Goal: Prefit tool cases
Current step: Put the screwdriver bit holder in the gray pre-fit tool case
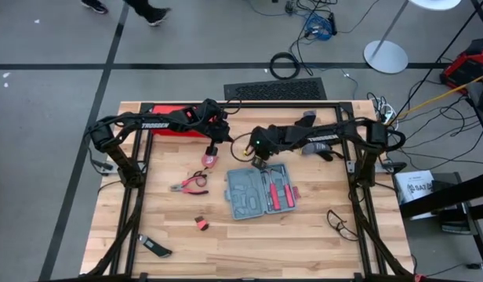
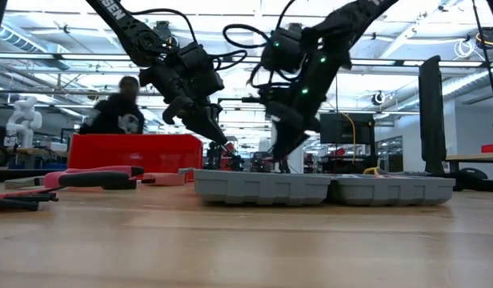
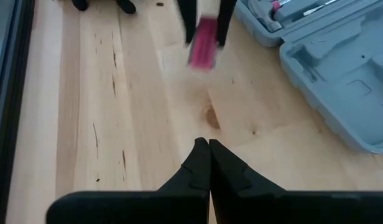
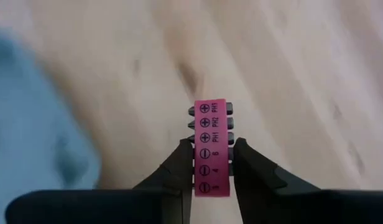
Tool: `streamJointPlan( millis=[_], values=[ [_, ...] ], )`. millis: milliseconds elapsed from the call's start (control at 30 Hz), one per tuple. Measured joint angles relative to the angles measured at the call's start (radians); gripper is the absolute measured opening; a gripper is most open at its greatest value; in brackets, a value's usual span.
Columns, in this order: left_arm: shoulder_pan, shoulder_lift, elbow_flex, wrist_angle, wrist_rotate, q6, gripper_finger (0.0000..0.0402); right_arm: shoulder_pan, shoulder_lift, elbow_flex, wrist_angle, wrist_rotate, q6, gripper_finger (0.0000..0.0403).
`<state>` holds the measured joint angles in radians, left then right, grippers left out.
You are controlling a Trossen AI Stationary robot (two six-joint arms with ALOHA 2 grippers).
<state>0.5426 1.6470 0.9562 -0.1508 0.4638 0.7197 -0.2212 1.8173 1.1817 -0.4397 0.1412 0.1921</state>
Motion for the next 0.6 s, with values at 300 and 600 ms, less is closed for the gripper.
streamJointPlan(
  millis=[300, 600],
  values=[
    [0.0, 0.0, 0.0, -0.003, 0.0, 0.0, 0.0, 0.166, -0.128, 0.0, -0.355, -0.008, 0.044, 0.0076],
    [0.0, 0.0, 0.0, -0.009, 0.0, 0.0, 0.0, 0.376, -0.239, 0.001, -0.548, -0.007, -0.05, 0.0076]
  ],
)
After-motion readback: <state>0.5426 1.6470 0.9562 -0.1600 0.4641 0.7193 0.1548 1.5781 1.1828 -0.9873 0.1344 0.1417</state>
